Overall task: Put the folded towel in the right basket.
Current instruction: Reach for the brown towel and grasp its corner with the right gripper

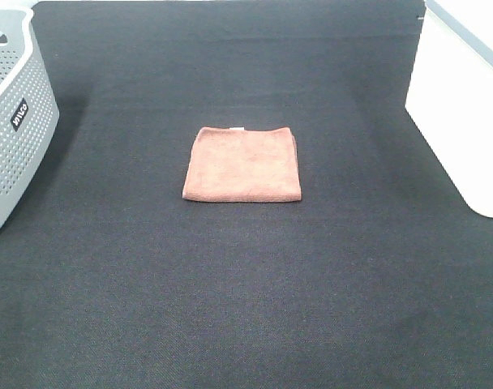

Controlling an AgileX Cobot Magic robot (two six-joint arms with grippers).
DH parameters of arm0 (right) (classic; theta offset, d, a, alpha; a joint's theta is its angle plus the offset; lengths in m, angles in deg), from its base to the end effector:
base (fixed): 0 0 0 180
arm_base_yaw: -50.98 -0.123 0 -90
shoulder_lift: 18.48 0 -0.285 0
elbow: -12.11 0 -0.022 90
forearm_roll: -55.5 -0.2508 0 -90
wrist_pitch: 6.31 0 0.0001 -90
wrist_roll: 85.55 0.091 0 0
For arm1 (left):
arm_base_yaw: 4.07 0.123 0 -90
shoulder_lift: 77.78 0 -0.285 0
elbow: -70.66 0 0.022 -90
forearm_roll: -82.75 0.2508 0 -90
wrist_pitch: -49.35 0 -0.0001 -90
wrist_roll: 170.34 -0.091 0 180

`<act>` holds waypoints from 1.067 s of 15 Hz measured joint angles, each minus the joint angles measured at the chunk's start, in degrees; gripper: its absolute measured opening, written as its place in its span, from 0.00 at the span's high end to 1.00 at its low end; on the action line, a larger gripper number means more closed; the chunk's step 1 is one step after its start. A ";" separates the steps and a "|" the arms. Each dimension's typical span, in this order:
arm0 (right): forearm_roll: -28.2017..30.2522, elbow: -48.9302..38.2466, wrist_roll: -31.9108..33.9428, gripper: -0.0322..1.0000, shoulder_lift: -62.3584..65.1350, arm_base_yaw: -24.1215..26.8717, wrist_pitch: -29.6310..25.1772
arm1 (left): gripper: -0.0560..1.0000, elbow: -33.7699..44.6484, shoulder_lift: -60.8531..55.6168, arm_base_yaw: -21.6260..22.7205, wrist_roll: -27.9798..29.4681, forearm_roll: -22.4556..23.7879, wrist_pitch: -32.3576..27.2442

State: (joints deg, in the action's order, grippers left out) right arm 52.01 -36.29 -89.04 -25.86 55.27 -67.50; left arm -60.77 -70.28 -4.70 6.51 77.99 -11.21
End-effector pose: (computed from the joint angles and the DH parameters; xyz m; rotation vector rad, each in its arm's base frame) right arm -0.0063 0.0053 0.2776 0.0108 2.0400 -0.0122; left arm -0.0057 -0.0065 0.2778 0.0710 2.0323 -0.0716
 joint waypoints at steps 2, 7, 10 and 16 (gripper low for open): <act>0.11 0.00 0.80 0.22 0.00 0.00 0.00 | 0.12 0.00 0.00 0.00 0.00 0.00 0.00; 0.06 1.89 3.04 0.23 -7.45 0.00 7.51 | 0.12 0.00 0.00 0.00 0.00 0.00 0.00; -5.61 6.76 -2.52 0.23 -23.15 0.00 17.93 | 0.12 0.00 0.00 0.00 0.00 0.00 0.00; -24.81 26.30 -20.86 0.23 -55.52 0.00 18.11 | 0.12 0.00 0.00 0.00 0.00 0.00 0.00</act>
State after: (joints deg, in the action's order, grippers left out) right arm 27.20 -9.99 -109.90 -81.38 55.27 -49.40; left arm -60.77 -70.28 -4.70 6.51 77.99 -11.21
